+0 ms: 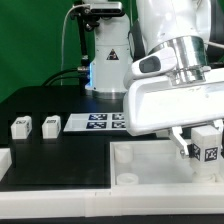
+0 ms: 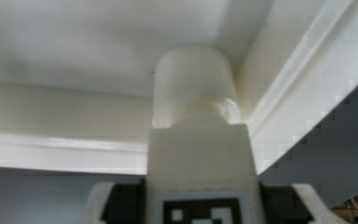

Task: Assemble one leg

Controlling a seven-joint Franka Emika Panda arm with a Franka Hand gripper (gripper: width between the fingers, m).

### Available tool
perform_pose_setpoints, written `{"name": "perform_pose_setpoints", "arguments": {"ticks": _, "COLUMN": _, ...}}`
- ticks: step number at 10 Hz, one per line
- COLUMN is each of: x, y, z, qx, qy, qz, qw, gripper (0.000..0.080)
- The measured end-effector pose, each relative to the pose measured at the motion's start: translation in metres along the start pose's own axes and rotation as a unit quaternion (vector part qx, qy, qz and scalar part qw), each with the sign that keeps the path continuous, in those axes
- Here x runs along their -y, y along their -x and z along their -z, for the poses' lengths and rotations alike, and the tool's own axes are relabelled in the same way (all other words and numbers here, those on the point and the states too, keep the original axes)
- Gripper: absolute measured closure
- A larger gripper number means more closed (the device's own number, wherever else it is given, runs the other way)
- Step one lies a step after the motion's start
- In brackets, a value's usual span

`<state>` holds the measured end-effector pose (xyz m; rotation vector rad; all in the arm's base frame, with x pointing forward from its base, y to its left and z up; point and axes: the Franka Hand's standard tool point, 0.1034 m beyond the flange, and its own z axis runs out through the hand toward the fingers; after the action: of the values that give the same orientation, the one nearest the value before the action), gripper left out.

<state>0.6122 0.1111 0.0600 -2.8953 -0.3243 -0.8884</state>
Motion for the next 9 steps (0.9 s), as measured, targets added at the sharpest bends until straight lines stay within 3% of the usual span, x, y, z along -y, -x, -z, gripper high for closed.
{"name": "perform_pose_setpoints", "arguments": {"ticks": 6, "x": 0.001, "y": -0.0002, "z": -0.0001, "qx": 0.012, "qy": -0.001, "qz": -0.006, "qw": 1.0, "gripper": 0.0511}}
{"name": "perform_pose_setpoints", "arguments": {"ticks": 8, "x": 0.0009, "y": 0.0004, "z": -0.0004, "qx": 0.013, "qy": -0.001, "qz": -0.006, "qw": 1.0, "gripper": 0.0226}}
{"name": "perform_pose_setpoints", "arguments": {"ticks": 9, "x": 0.001, "y": 0.0006, "z": -0.0006, "qx": 0.013, "qy": -0.001, "qz": -0.006, "qw": 1.0, "gripper": 0.0226}}
